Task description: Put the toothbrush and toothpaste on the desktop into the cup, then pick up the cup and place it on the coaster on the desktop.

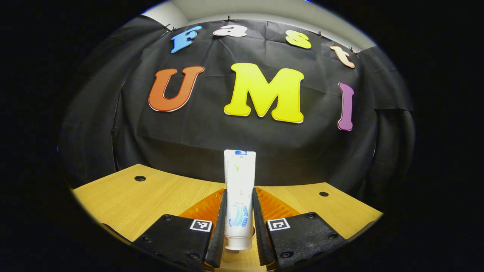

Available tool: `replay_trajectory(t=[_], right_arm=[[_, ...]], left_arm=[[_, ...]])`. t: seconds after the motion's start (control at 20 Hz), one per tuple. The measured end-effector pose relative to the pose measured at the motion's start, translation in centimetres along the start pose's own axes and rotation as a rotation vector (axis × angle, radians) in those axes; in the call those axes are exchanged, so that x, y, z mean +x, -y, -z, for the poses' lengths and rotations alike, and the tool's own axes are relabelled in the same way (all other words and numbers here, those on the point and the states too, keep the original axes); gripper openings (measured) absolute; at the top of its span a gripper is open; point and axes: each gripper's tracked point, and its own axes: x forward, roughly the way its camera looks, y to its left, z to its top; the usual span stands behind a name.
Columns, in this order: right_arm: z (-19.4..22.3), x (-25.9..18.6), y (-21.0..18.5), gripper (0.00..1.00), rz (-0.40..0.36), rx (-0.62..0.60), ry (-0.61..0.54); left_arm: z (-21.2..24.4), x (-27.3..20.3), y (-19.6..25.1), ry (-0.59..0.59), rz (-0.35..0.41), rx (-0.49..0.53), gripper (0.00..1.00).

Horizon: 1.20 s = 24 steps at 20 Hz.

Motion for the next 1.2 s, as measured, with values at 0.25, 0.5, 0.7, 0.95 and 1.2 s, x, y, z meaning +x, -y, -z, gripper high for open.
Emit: replay_trajectory(t=[0.25,0.5,0.7,0.95,1.2], right_arm=[[0.0,0.0,0.1,0.0,-0.001,0.004,0.001],[0.1,-0.1,0.0,0.0,0.0,-0.007,0.004],[0.1,-0.1,0.0,0.0,0.0,-0.004,0.006],[0.1,-0.1,-0.1,0.0,0.001,-0.007,0.006],[0.3,0.0,-0.5,0.0,-0.003,-0.013,0.002]], left_arm=[[0.0,0.4,-0.1,0.001,-0.004,-0.003,0.39],[-0.1,0.5,-0.1,0.007,0.0,0.003,0.41],[0.3,0.6,-0.2,-0.006,-0.003,0.003,0.41],[0.1,0.7,-0.1,-0.004,0.001,0.005,0.43],[-1.2,0.3,-0.3,0.039,0.005,0.01,0.45]])
